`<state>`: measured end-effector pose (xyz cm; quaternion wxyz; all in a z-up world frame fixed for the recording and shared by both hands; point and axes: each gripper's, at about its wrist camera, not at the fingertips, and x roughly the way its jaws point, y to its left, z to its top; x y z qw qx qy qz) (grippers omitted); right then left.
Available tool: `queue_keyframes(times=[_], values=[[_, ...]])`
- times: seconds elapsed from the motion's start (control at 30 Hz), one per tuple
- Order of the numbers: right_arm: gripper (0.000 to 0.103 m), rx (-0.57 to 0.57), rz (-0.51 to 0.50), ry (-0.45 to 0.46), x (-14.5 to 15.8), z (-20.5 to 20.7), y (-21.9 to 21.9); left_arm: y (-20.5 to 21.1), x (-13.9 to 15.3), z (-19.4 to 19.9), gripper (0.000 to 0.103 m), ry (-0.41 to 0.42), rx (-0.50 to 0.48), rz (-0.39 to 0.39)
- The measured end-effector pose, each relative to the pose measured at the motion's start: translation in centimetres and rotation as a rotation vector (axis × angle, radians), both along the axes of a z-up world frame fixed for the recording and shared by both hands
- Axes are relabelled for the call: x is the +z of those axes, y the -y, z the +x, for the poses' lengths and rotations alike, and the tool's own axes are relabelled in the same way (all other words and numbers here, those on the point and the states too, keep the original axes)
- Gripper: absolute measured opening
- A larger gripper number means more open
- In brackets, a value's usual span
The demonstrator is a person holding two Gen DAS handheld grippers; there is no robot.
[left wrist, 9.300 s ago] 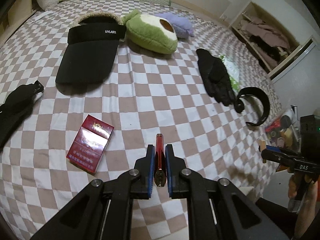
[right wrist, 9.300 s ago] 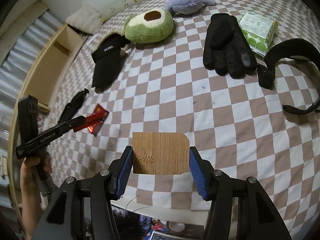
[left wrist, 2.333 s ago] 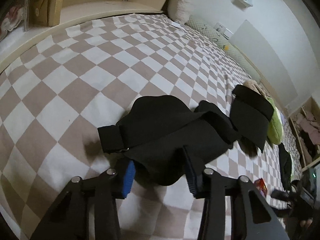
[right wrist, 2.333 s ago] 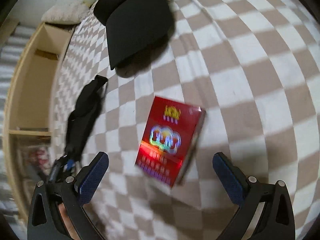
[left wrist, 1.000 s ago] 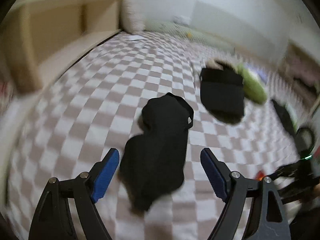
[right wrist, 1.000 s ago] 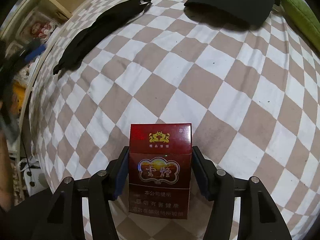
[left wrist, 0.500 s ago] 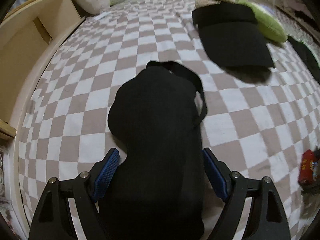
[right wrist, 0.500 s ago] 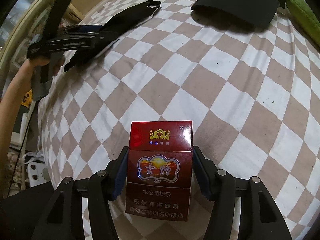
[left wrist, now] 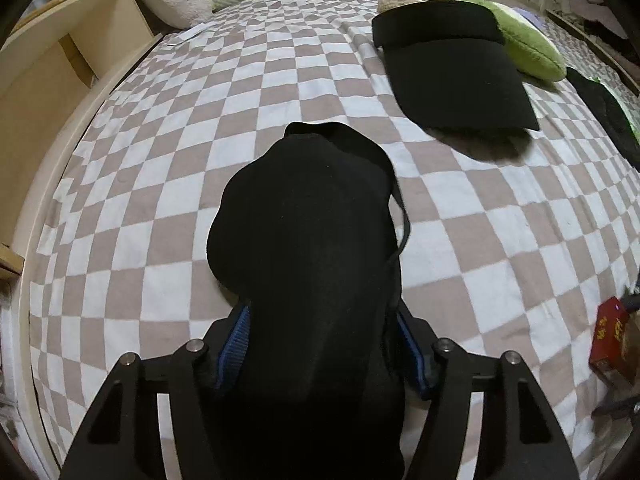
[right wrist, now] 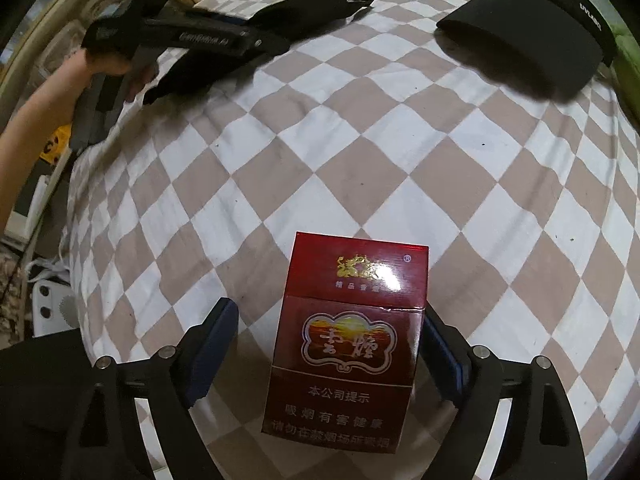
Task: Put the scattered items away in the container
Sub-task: 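Lift the black fabric with the left tool while the right tool holds the cigarette pack, then carry the black fabric and red cigarette pack over the white box with both tools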
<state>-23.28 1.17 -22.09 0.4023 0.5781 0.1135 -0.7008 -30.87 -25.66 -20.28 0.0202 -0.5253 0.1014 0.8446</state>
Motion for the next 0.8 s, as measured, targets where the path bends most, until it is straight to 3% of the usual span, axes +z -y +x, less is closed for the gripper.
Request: queue_keyframes(times=[0.1, 0.23, 0.6, 0.8], values=[[0.088, -0.021, -0.040, 0.027, 0.1, -0.5, -0.5, -0.3, 0.1, 1.0, 0.063, 0.002, -0.003, 0.017], [0.063, -0.015, 0.010, -0.049, 0.6, -0.2, -0.6, -0.9, 0.3, 2.7, 0.062, 0.009, -0.009, 0.034], [0.061, -0.030, 0.013, -0.054, 1.6, 0.6, -2.1, -2.5, 1.8, 6.7, 0.062, -0.010, 0.037, 0.126], [0.061, -0.059, 0.004, -0.069, 3.3, 2.2, -2.5, -4.1, 4.4, 8.4, 0.062, -0.044, 0.031, 0.162]])
